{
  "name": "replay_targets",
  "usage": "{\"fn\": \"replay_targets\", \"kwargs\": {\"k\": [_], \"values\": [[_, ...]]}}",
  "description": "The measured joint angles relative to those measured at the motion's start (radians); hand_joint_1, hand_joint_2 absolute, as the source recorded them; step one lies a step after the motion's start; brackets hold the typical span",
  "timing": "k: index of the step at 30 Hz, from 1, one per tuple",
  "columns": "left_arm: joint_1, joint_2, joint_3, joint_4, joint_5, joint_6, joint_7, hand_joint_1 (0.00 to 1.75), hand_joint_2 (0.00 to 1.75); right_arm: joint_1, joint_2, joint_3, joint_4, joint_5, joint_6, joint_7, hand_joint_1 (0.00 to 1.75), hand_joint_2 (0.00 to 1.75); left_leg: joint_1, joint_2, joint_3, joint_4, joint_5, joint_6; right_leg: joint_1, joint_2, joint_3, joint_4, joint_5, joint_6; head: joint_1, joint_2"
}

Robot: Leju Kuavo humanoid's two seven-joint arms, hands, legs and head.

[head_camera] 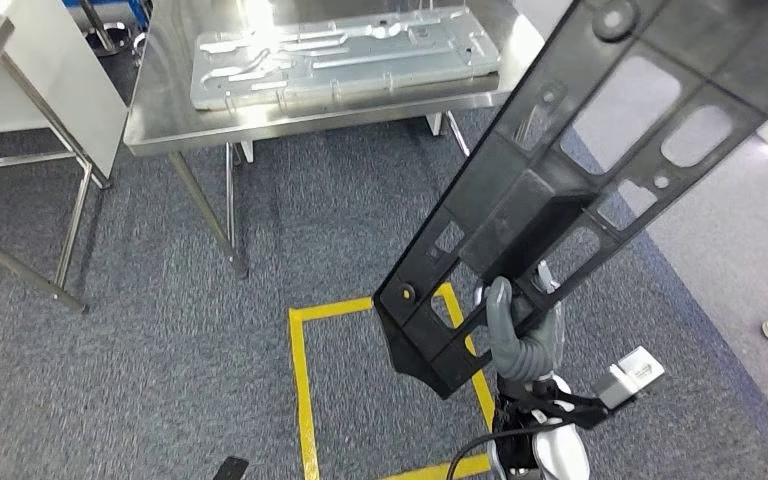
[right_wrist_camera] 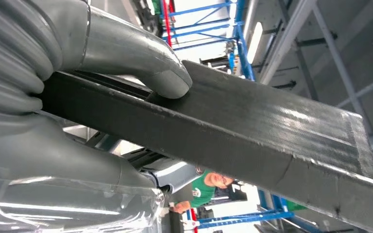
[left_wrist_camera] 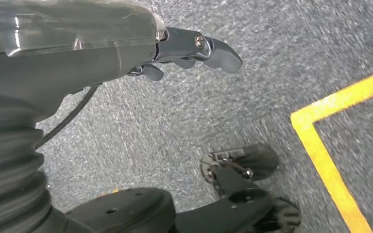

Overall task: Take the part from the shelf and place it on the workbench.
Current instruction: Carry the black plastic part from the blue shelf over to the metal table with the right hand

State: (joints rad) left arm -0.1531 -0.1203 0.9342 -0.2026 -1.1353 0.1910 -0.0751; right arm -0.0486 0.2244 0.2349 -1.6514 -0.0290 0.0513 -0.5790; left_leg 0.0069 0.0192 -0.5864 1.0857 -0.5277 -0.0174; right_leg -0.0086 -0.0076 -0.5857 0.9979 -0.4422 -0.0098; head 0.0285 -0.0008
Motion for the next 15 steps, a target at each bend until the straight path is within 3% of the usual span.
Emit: {"fn": "replay_targets", "kwargs": {"k": [4,6,7,9,10,11,15], "values": [[0.001,0.000,0.000,0.000,0.000,0.000,0.001,0.00,1.75,0.000,0.001,0.000,0.000,0.000,0.000,0.000,1.75,1.75,0.001,-0.006,-0.024,0.052,-0.029,-0.001,0.000,0.001,0.000,0.000,0.000,-0.003,-0.001,0.000],[0.003,0.000,0.000,0.000,0.000,0.000,0.003,0.00,1.75,0.001,0.001,0.000,0.000,0.000,0.000,0.001,1.75,1.75,0.003,-0.009,-0.059,0.124,-0.055,-0.005,0.001,0.004,0.000,0.001,-0.001,-0.004,-0.001,0.000],[0.005,0.001,0.000,0.000,-0.002,0.000,0.005,0.00,1.75,0.003,0.001,0.000,0.001,0.000,0.000,0.002,1.75,1.75,0.006,-0.010,-0.062,0.121,-0.036,-0.008,0.000,0.010,0.002,0.004,-0.005,-0.003,-0.001,0.000],[0.007,0.002,0.000,0.000,-0.007,0.000,0.010,0.00,1.75,0.005,0.001,-0.001,0.001,0.000,-0.001,0.005,1.75,1.75,0.013,-0.013,-0.034,0.044,0.020,-0.012,0.000,0.023,0.003,0.015,-0.018,0.006,-0.001,0.000],[0.006,0.002,0.000,0.000,-0.009,0.000,0.012,0.00,1.75,0.005,0.001,-0.001,0.001,0.000,-0.001,0.007,1.75,1.75,0.014,-0.015,-0.002,-0.027,0.052,-0.008,0.000,0.028,0.003,0.022,-0.025,0.013,-0.001,0.000],[0.005,0.002,0.000,0.000,-0.010,0.000,0.013,0.00,1.75,0.005,0.001,-0.001,0.001,0.000,-0.001,0.009,1.75,1.75,0.013,-0.016,0.009,-0.052,0.051,-0.002,0.001,0.030,0.002,0.026,-0.029,0.020,-0.001,0.000],[0.006,0.002,0.000,0.000,-0.010,0.000,0.017,0.00,1.75,0.005,0.001,-0.001,0.001,0.000,-0.002,0.015,1.75,1.75,0.011,-0.016,0.028,-0.065,0.041,0.027,-0.002,0.027,-0.002,0.061,-0.033,0.042,0.000,0.000]]}}
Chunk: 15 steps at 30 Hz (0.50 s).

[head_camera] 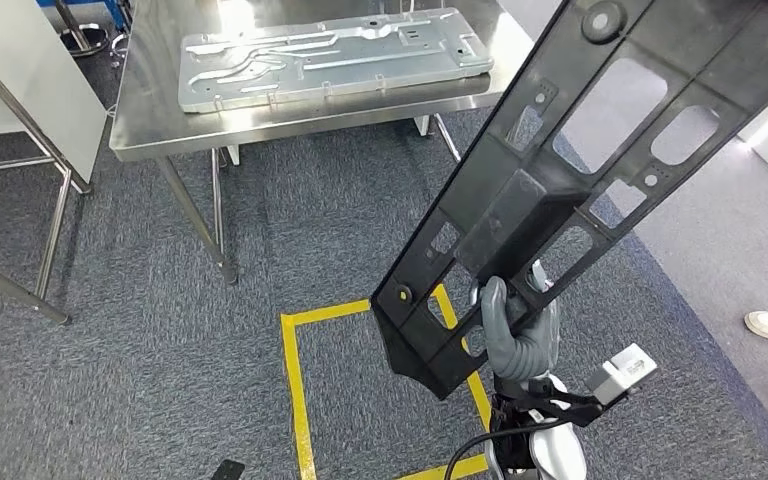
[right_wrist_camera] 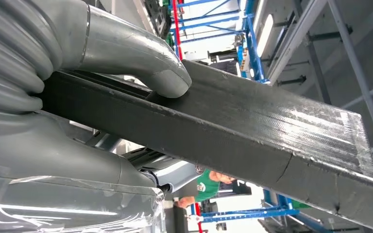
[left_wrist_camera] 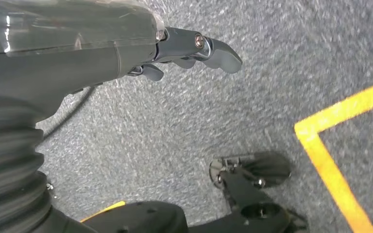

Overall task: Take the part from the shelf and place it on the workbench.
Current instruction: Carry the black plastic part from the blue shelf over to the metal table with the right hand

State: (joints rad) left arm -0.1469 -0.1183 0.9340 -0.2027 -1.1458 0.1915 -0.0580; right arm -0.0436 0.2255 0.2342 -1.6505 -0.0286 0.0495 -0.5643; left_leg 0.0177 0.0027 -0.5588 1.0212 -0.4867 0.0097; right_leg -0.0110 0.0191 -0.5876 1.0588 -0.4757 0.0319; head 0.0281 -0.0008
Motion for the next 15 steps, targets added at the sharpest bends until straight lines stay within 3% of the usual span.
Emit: {"fn": "replay_targets", "kwargs": {"k": [2,4,6,7,9,10,11,13,15], "values": [[-0.001,0.000,0.000,0.000,0.000,0.000,0.000,0.00,1.75,-0.001,0.000,0.000,0.000,0.000,0.000,0.000,1.75,1.75,0.001,0.001,0.015,-0.002,-0.007,0.008,-0.002,-0.007,-0.046,0.085,-0.034,0.007,0.002,0.000],[0.000,0.000,0.000,0.000,0.000,0.000,0.000,0.00,1.75,-0.001,-0.001,0.000,0.000,0.000,0.000,0.000,1.75,1.75,0.000,0.001,0.026,-0.002,-0.018,0.011,-0.002,-0.009,-0.127,0.204,-0.074,0.012,0.004,0.000],[0.002,0.000,0.000,0.000,0.000,0.000,0.001,0.00,1.75,0.001,-0.001,0.000,0.001,0.000,0.000,0.000,1.75,1.75,-0.001,0.001,0.044,-0.002,-0.033,0.010,-0.002,-0.009,-0.176,0.240,-0.065,0.011,0.004,0.000],[0.002,-0.001,0.000,0.000,0.000,0.000,0.001,0.00,1.75,0.001,-0.002,0.000,0.001,0.000,-0.001,0.000,1.75,1.75,-0.001,0.001,0.057,-0.002,-0.043,0.009,-0.002,-0.009,-0.174,0.207,-0.034,0.007,0.004,0.000],[0.003,-0.003,0.000,0.000,-0.001,0.000,0.001,0.00,1.75,0.000,-0.002,0.000,0.002,0.000,-0.003,0.000,1.75,1.75,-0.001,0.001,0.084,-0.003,-0.064,0.003,0.002,-0.015,-0.138,0.084,0.051,-0.003,0.004,0.000],[0.002,-0.004,0.000,0.000,-0.001,0.000,0.001,0.00,1.75,0.000,-0.002,0.000,0.002,0.000,-0.005,0.000,1.75,1.75,-0.002,0.001,0.093,-0.006,-0.073,-0.001,0.007,-0.019,-0.123,0.032,0.076,-0.009,0.003,0.000],[0.001,-0.005,0.000,0.000,-0.001,0.000,0.002,0.00,1.75,0.000,-0.002,0.000,0.002,0.000,-0.007,0.001,1.75,1.75,-0.002,0.002,0.099,-0.013,-0.080,-0.007,0.012,-0.023,-0.115,0.001,0.090,-0.016,0.002,0.000],[0.000,-0.006,0.000,0.000,-0.002,0.001,0.002,0.00,1.75,0.000,-0.002,0.000,0.002,-0.001,-0.010,0.001,1.75,1.75,-0.003,0.005,0.116,-0.025,-0.078,-0.021,0.017,-0.022,-0.102,-0.019,0.079,-0.030,0.001,0.000],[-0.001,-0.006,-0.001,0.000,-0.002,0.001,0.003,0.00,1.75,0.000,-0.001,0.000,0.002,-0.002,-0.011,0.000,1.75,1.75,-0.003,0.006,0.116,0.008,-0.065,-0.032,0.014,-0.017,-0.073,-0.035,0.070,-0.044,0.000,0.000]]}}
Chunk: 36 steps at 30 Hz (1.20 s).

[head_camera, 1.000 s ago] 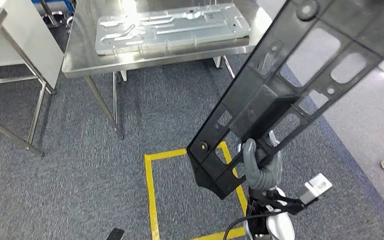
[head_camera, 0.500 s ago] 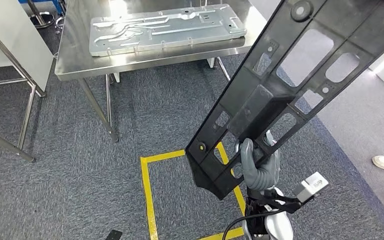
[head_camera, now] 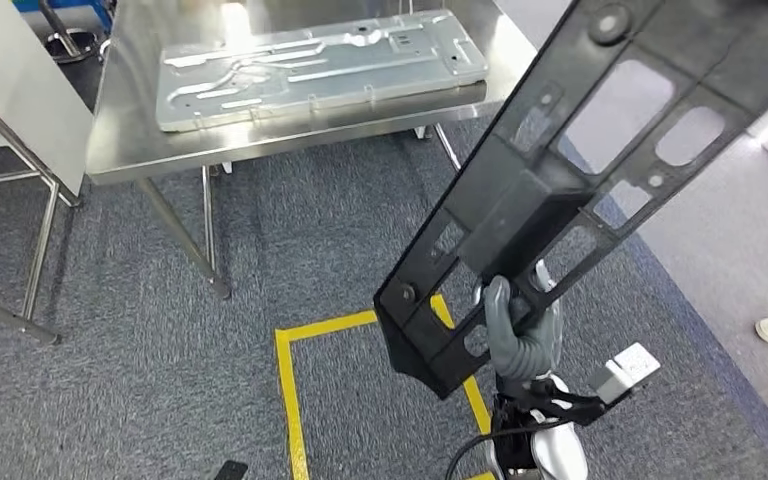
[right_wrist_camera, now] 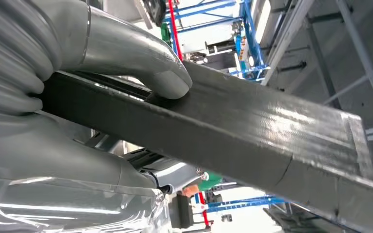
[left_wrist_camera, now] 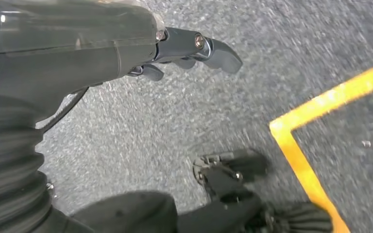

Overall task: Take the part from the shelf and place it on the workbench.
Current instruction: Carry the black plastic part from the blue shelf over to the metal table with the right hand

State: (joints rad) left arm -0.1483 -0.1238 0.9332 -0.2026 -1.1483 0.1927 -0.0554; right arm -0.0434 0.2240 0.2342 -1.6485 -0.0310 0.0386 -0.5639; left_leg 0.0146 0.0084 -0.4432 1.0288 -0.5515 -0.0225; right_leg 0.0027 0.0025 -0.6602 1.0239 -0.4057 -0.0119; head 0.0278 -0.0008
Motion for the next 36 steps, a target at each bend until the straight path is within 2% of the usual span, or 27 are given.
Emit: {"fn": "replay_targets", "kwargs": {"k": [1,2,3,4,5,6,7,8,11,12,13,15,17,18,20,21,22,23,24,26,27,28,29,31,33,35,36], "values": [[-0.001,0.000,0.000,0.000,0.000,0.000,0.000,0.00,1.75,-0.001,0.000,0.000,0.000,-0.001,0.000,0.000,1.75,1.75,0.001,-0.001,-0.021,0.046,0.006,-0.002,-0.001,0.002,0.018,-0.006,-0.008,-0.006,-0.001,0.000],[-0.002,0.000,-0.001,0.000,0.000,0.000,0.000,0.00,1.75,-0.001,0.001,0.000,0.000,-0.001,0.001,-0.001,1.75,1.75,0.001,-0.001,-0.058,0.107,0.006,-0.003,-0.001,0.003,0.036,-0.011,-0.018,-0.011,-0.002,0.000],[-0.001,0.000,-0.001,0.000,0.000,0.000,0.000,0.00,1.75,-0.001,0.001,0.000,0.000,0.000,0.001,0.000,1.75,1.75,0.001,-0.002,-0.100,0.168,-0.005,-0.004,0.000,0.003,0.051,-0.012,-0.030,-0.015,-0.003,0.000],[0.000,0.000,-0.002,0.000,0.000,0.000,0.000,0.00,1.75,-0.001,0.001,0.001,0.000,0.000,0.001,0.000,1.75,1.75,0.001,-0.002,-0.145,0.218,-0.035,-0.005,0.002,0.005,0.067,-0.013,-0.044,-0.018,-0.003,0.000],[0.003,0.000,-0.002,0.000,0.000,0.000,0.000,0.00,1.75,0.000,0.001,0.001,0.000,0.000,0.001,0.000,1.75,1.75,0.001,-0.002,-0.183,0.244,-0.071,-0.005,0.004,0.008,0.084,-0.013,-0.058,-0.019,-0.003,0.000],[0.006,0.000,-0.002,0.000,0.000,0.000,0.000,0.00,1.75,0.000,0.001,0.001,0.000,0.000,0.001,0.000,1.75,1.75,0.001,-0.002,-0.211,0.244,-0.099,-0.005,0.005,0.011,0.104,-0.013,-0.073,-0.020,-0.003,0.000],[0.008,0.000,-0.002,0.000,0.000,0.000,0.000,0.00,1.75,0.001,0.001,0.001,0.001,-0.001,0.000,0.000,1.75,1.75,0.001,-0.003,-0.229,0.222,-0.108,-0.003,0.006,0.014,0.127,-0.013,-0.090,-0.020,-0.003,0.000],[0.009,0.000,-0.002,0.000,-0.001,0.000,-0.001,0.00,1.75,0.001,0.001,0.001,0.001,-0.001,0.000,0.000,1.75,1.75,0.000,-0.003,-0.237,0.178,-0.080,0.000,0.008,0.016,0.149,-0.013,-0.107,-0.019,-0.003,0.000],[0.012,0.002,-0.002,0.000,-0.001,0.000,-0.001,0.00,1.75,0.001,0.001,0.001,0.001,-0.001,0.000,-0.001,1.75,1.75,-0.011,-0.007,-0.242,0.036,0.134,0.016,0.009,0.019,0.193,-0.013,-0.152,-0.012,0.000,0.000],[0.012,0.002,-0.002,0.000,-0.002,-0.001,-0.001,0.00,1.75,0.002,0.001,0.002,0.001,-0.001,-0.001,-0.001,1.75,1.75,-0.016,-0.008,-0.240,0.012,0.176,0.022,0.006,0.021,0.200,-0.014,-0.158,-0.006,0.002,0.000],[0.011,0.003,-0.003,0.000,-0.002,-0.001,-0.001,0.00,1.75,0.003,0.001,0.002,0.001,-0.001,-0.001,-0.001,1.75,1.75,-0.021,-0.009,-0.234,0.002,0.182,0.027,0.003,0.022,0.204,-0.013,-0.157,0.001,0.003,0.000],[0.007,0.004,-0.003,0.000,-0.003,-0.001,-0.001,0.00,1.75,0.004,0.001,0.003,-0.001,-0.002,-0.001,-0.001,1.75,1.75,-0.021,-0.012,-0.207,-0.018,0.171,0.039,-0.001,0.020,0.191,0.027,-0.132,0.014,0.002,0.000],[0.004,0.005,-0.004,-0.001,-0.003,0.000,-0.001,0.00,1.75,0.003,0.000,0.003,-0.002,-0.003,-0.001,-0.002,1.75,1.75,-0.015,-0.014,-0.168,-0.036,0.154,0.047,-0.003,0.015,0.127,0.138,-0.105,0.027,0.004,0.000],[0.004,0.005,-0.004,-0.001,-0.003,0.000,-0.001,0.00,1.75,0.004,0.000,0.003,-0.002,-0.003,-0.001,-0.002,1.75,1.75,-0.012,-0.013,-0.149,-0.041,0.142,0.048,-0.006,0.013,0.080,0.200,-0.112,0.032,0.006,0.000],[0.002,0.005,-0.004,-0.001,-0.004,-0.001,-0.001,0.00,1.75,0.006,0.000,0.003,-0.002,-0.003,-0.001,-0.001,1.75,1.75,-0.008,-0.014,-0.114,-0.044,0.115,0.047,-0.014,0.010,-0.006,0.270,-0.179,0.045,0.008,0.000],[0.003,0.005,-0.004,-0.001,-0.004,-0.001,-0.001,0.00,1.75,0.007,-0.001,0.003,-0.002,-0.003,-0.002,-0.001,1.75,1.75,-0.006,-0.015,-0.096,-0.044,0.100,0.044,-0.018,0.009,-0.034,0.273,-0.213,0.051,0.008,0.000],[0.003,0.005,-0.004,-0.001,-0.004,-0.002,-0.001,0.00,1.75,0.008,-0.001,0.003,-0.002,-0.003,-0.002,-0.001,1.75,1.75,-0.003,-0.016,-0.077,-0.044,0.085,0.041,-0.022,0.007,-0.050,0.252,-0.229,0.055,0.008,0.000],[0.004,0.004,-0.005,-0.001,-0.004,-0.002,-0.001,0.00,1.75,0.008,-0.001,0.003,-0.002,-0.003,-0.002,-0.001,1.75,1.75,-0.001,-0.016,-0.058,-0.044,0.069,0.037,-0.025,0.005,-0.054,0.210,-0.215,0.058,0.008,0.000],[0.004,0.003,-0.005,-0.001,-0.004,-0.002,-0.001,0.00,1.75,0.008,-0.001,0.003,-0.002,-0.003,-0.002,-0.001,1.75,1.75,0.002,-0.016,-0.041,-0.045,0.053,0.032,-0.028,0.001,-0.051,0.153,-0.164,0.060,0.009,0.000],[0.003,0.002,-0.005,-0.001,-0.005,-0.002,-0.001,0.00,1.75,0.009,-0.002,0.003,-0.002,-0.002,-0.002,-0.001,1.75,1.75,0.003,-0.015,-0.011,-0.045,0.022,0.018,-0.028,-0.011,-0.042,0.041,-0.017,0.054,0.012,0.000],[0.001,0.002,-0.005,-0.001,-0.005,-0.002,-0.001,0.00,1.75,0.010,-0.002,0.003,-0.002,-0.002,-0.003,-0.001,1.75,1.75,0.001,-0.015,-0.001,-0.051,0.010,0.011,-0.026,-0.014,-0.039,0.011,0.031,0.047,0.012,0.000],[-0.001,0.002,-0.005,-0.001,-0.005,-0.002,-0.001,0.00,1.75,0.010,-0.002,0.003,-0.002,-0.002,-0.004,-0.001,1.75,1.75,0.000,-0.014,0.009,-0.051,0.007,0.003,-0.024,-0.013,-0.036,-0.003,0.051,0.037,0.013,0.000],[-0.002,0.003,-0.005,-0.001,-0.005,-0.002,-0.001,0.00,1.75,0.010,-0.002,0.003,-0.002,-0.002,-0.004,-0.001,1.75,1.75,0.000,-0.014,0.014,-0.049,0.010,-0.005,-0.023,-0.009,-0.028,-0.002,0.040,0.027,0.011,0.000],[-0.003,0.003,-0.005,-0.001,-0.005,-0.002,-0.001,0.00,1.75,0.010,-0.001,0.003,-0.004,-0.003,-0.004,-0.002,1.75,1.75,0.003,-0.013,0.002,0.009,0.028,-0.013,-0.022,-0.002,-0.001,-0.007,0.021,0.008,0.008,0.000],[-0.004,0.003,-0.005,-0.001,-0.005,-0.002,-0.001,0.00,1.75,0.011,0.000,0.003,-0.005,-0.003,-0.003,-0.002,1.75,1.75,0.005,-0.012,-0.063,0.128,0.019,-0.016,-0.017,0.000,0.033,-0.009,-0.005,-0.007,0.004,0.000],[-0.002,0.003,-0.005,-0.001,-0.005,-0.002,-0.001,0.00,1.75,0.011,0.000,0.003,-0.005,-0.003,-0.002,-0.001,1.75,1.75,0.004,-0.012,-0.151,0.235,-0.045,-0.015,-0.009,0.002,0.067,-0.009,-0.034,-0.017,0.002,0.000],[0.000,0.002,-0.005,-0.001,-0.005,-0.002,-0.001,0.00,1.75,0.011,0.000,0.003,-0.005,-0.003,-0.002,-0.001,1.75,1.75,0.002,-0.012,-0.184,0.255,-0.082,-0.012,-0.004,0.004,0.085,-0.009,-0.049,-0.020,0.002,0.000]]}}
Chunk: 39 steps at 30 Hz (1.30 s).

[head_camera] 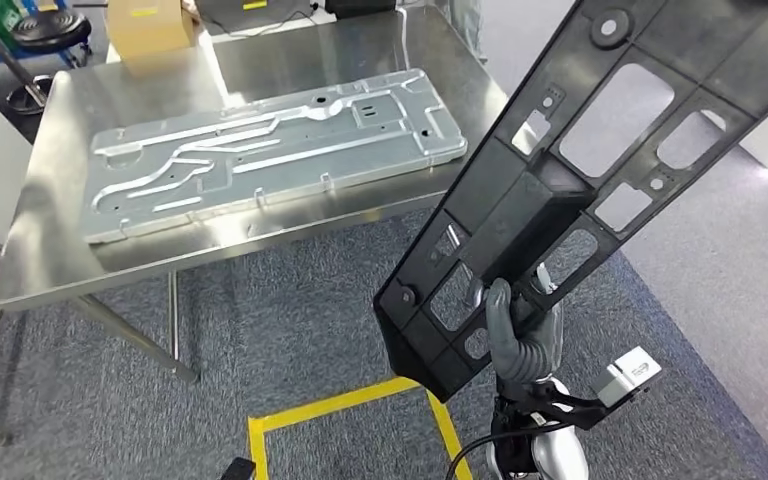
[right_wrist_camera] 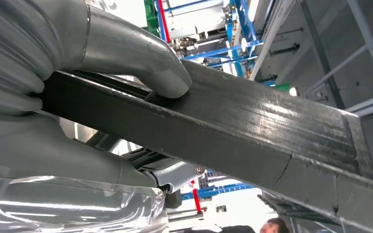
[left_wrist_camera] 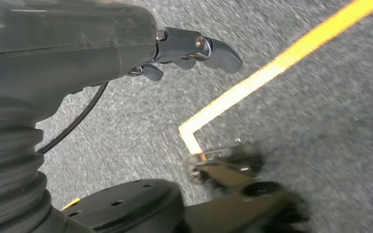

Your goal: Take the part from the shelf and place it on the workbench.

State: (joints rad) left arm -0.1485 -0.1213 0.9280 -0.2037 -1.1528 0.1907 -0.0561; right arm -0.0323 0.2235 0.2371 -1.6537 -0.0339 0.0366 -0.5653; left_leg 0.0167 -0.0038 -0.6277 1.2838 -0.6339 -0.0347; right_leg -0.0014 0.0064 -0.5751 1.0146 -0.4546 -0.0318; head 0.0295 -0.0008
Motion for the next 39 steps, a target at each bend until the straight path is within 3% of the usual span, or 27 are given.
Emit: {"fn": "replay_targets", "kwargs": {"k": [1,2,3,5,6,7,9,11,12,14,16,17,18,19,20,21,22,25,27,29,30,31,32,33,35,37,39], "values": [[0.002,0.000,0.000,0.000,0.000,0.000,0.000,0.00,1.75,0.000,0.000,0.000,0.000,0.000,0.000,0.000,1.75,1.75,-0.003,0.000,-0.023,-0.006,-0.023,0.006,0.005,0.002,0.021,0.000,-0.016,-0.003,0.000,0.000],[0.003,0.000,0.000,0.000,0.000,0.000,0.000,0.00,1.75,0.000,0.000,0.000,0.000,0.000,0.000,0.000,1.75,1.75,-0.007,0.000,-0.035,-0.038,-0.018,0.015,0.011,0.004,0.043,0.000,-0.032,-0.005,0.000,0.000],[0.004,0.000,0.000,0.000,0.000,0.000,0.000,0.00,1.75,0.000,0.000,0.000,0.000,0.000,0.000,0.000,1.75,1.75,-0.014,0.000,-0.038,-0.090,0.020,0.029,0.015,0.005,0.063,-0.001,-0.048,-0.006,0.000,0.000],[0.005,0.004,0.000,0.000,0.001,0.000,0.000,0.00,1.75,-0.003,0.001,0.000,0.001,0.000,0.000,0.000,1.75,1.75,-0.037,-0.007,-0.037,-0.202,0.161,0.058,0.019,0.008,0.098,-0.003,-0.077,-0.005,0.004,0.000],[0.006,0.006,0.000,0.000,0.001,0.000,0.000,0.00,1.75,-0.005,0.001,0.000,0.002,0.000,0.001,0.000,1.75,1.75,-0.047,-0.012,-0.031,-0.238,0.214,0.068,0.019,0.011,0.110,-0.006,-0.090,-0.003,0.005,0.000],[0.006,0.009,0.000,0.000,0.002,0.000,0.000,0.00,1.75,-0.006,0.001,0.001,0.003,0.000,0.001,0.000,1.75,1.75,-0.054,-0.017,-0.024,-0.262,0.243,0.073,0.018,0.014,0.121,-0.004,-0.096,0.001,0.005,0.000],[0.004,0.009,0.000,-0.001,0.002,0.001,0.000,0.00,1.75,-0.010,0.001,0.001,0.003,0.000,0.001,0.000,1.75,1.75,-0.053,-0.022,0.009,-0.285,0.237,0.077,0.017,0.016,0.132,0.012,-0.091,0.007,0.003,0.000],[0.000,0.008,0.000,-0.001,0.002,0.001,0.000,0.00,1.75,-0.015,0.001,0.001,0.003,0.000,0.001,0.000,1.75,1.75,-0.046,-0.020,0.049,-0.303,0.227,0.084,0.017,0.013,0.110,0.076,-0.083,0.016,0.004,0.000],[-0.002,0.007,0.000,-0.001,0.002,0.001,0.000,0.00,1.75,-0.018,0.001,0.001,0.003,0.000,0.001,0.000,1.75,1.75,-0.042,-0.018,0.066,-0.308,0.220,0.086,0.014,0.010,0.078,0.128,-0.094,0.023,0.004,0.000],[-0.005,0.007,0.000,-0.002,0.002,0.001,0.000,0.00,1.75,-0.020,0.000,0.000,0.003,0.000,0.001,0.000,1.75,1.75,-0.036,-0.017,0.091,-0.310,0.198,0.084,0.003,0.008,-0.011,0.235,-0.145,0.040,0.006,0.000],[-0.003,0.006,0.000,-0.001,0.002,0.000,0.000,0.00,1.75,-0.019,-0.001,0.000,0.004,0.000,0.001,0.000,1.75,1.75,-0.025,-0.020,0.117,-0.311,0.173,0.073,-0.012,0.006,-0.081,0.267,-0.191,0.059,0.005,0.000],[0.000,0.005,0.000,-0.001,0.002,0.000,0.000,0.00,1.75,-0.019,-0.001,0.000,0.004,0.000,0.001,0.001,1.75,1.75,-0.018,-0.021,0.132,-0.310,0.160,0.067,-0.019,0.004,-0.095,0.242,-0.186,0.069,0.006,0.000],[0.001,0.004,0.000,-0.001,0.002,0.000,0.000,0.00,1.75,-0.019,-0.001,0.000,0.004,0.000,0.001,0.000,1.75,1.75,-0.011,-0.022,0.148,-0.310,0.146,0.059,-0.027,0.002,-0.097,0.194,-0.152,0.079,0.006,0.000],[0.003,0.002,0.000,-0.001,0.002,0.000,0.000,0.00,1.75,-0.019,-0.001,0.000,0.004,0.000,0.001,0.000,1.75,1.75,-0.006,-0.022,0.162,-0.308,0.132,0.049,-0.035,-0.001,-0.094,0.132,-0.090,0.089,0.007,0.000],[0.003,0.001,0.000,-0.001,0.003,0.000,0.000,0.00,1.75,-0.020,-0.001,0.000,0.004,0.001,0.001,0.000,1.75,1.75,-0.003,-0.023,0.174,-0.303,0.118,0.041,-0.041,-0.009,-0.089,0.079,-0.029,0.090,0.010,0.000],[0.002,0.001,0.000,-0.001,0.004,0.000,-0.001,0.00,1.75,-0.019,-0.001,0.001,0.005,0.004,0.001,0.000,1.75,1.75,-0.002,-0.024,0.182,-0.300,0.104,0.031,-0.043,-0.013,-0.085,0.044,0.022,0.085,0.010,0.000],[0.001,0.001,0.000,-0.001,0.006,-0.001,-0.003,0.00,1.75,-0.019,-0.001,0.001,0.005,0.009,0.000,-0.001,1.75,1.75,-0.002,-0.024,0.189,-0.296,0.095,0.022,-0.043,-0.016,-0.084,0.029,0.051,0.075,0.010,0.000],[-0.002,0.001,0.000,-0.002,0.010,-0.005,-0.014,0.00,1.75,-0.020,0.000,0.003,0.003,0.029,-0.005,-0.011,1.75,1.75,0.005,-0.020,0.177,-0.253,0.101,0.000,-0.036,-0.018,-0.073,0.029,0.044,0.040,0.005,0.000],[-0.003,0.001,0.000,-0.002,0.011,-0.007,-0.019,0.00,1.75,-0.021,0.000,0.005,0.002,0.036,-0.006,-0.016,1.75,1.75,0.007,-0.013,0.124,-0.162,0.089,-0.005,-0.033,-0.024,-0.058,0.024,0.032,0.024,0.003,0.000],[-0.002,0.000,0.000,-0.002,0.013,-0.009,-0.021,0.00,1.75,-0.020,0.000,0.006,0.003,0.039,-0.007,-0.017,1.75,1.75,0.006,-0.007,0.046,-0.048,0.035,-0.006,-0.027,-0.031,-0.044,0.022,0.018,0.014,0.002,0.000],[0.000,0.000,0.000,-0.002,0.014,-0.010,-0.021,0.00,1.75,-0.020,0.000,0.007,0.003,0.040,-0.007,-0.017,1.75,1.75,0.006,-0.006,0.011,-0.010,0.011,-0.005,-0.023,-0.035,-0.038,0.022,0.011,0.011,0.002,0.000],[0.002,0.000,0.000,-0.002,0.016,-0.011,-0.021,0.00,1.75,-0.019,0.000,0.007,0.003,0.040,-0.007,-0.017,1.75,1.75,0.006,-0.005,-0.012,0.001,0.006,-0.003,-0.018,-0.038,-0.030,0.022,0.003,0.009,0.002,0.000],[0.003,0.000,0.000,-0.002,0.017,-0.012,-0.021,0.00,1.75,-0.019,0.000,0.007,0.003,0.041,-0.007,-0.017,1.75,1.75,0.004,-0.003,-0.022,-0.018,0.025,0.002,-0.014,-0.043,-0.020,0.022,-0.005,0.008,0.002,0.000],[0.004,0.000,0.000,-0.002,0.018,-0.012,-0.021,0.00,1.75,-0.019,0.000,0.007,0.003,0.041,-0.007,-0.017,1.75,1.75,0.002,0.001,-0.017,-0.062,0.066,0.009,-0.010,-0.049,-0.009,0.022,-0.013,0.007,0.002,0.000],[0.003,0.000,0.001,-0.002,0.019,-0.011,-0.022,0.00,1.75,-0.019,0.000,0.008,0.003,0.043,-0.009,-0.017,1.75,1.75,-0.011,0.039,0.008,-0.180,0.161,0.028,-0.005,-0.064,0.013,0.021,-0.029,0.008,0.003,0.000],[-0.002,-0.001,0.001,-0.002,0.019,-0.012,-0.022,0.00,1.75,-0.019,0.000,0.009,0.003,0.047,-0.013,-0.017,1.75,1.75,-0.026,0.079,0.020,-0.244,0.191,0.042,-0.002,-0.082,0.024,0.020,-0.040,0.016,0.003,0.000],[-0.002,-0.001,0.001,-0.002,0.019,-0.012,-0.023,0.00,1.75,-0.019,0.001,0.010,0.003,0.050,-0.017,-0.017,1.75,1.75,-0.032,0.072,0.020,-0.254,0.189,0.050,0.000,-0.104,0.032,0.017,-0.050,0.028,0.002,0.000]]}}
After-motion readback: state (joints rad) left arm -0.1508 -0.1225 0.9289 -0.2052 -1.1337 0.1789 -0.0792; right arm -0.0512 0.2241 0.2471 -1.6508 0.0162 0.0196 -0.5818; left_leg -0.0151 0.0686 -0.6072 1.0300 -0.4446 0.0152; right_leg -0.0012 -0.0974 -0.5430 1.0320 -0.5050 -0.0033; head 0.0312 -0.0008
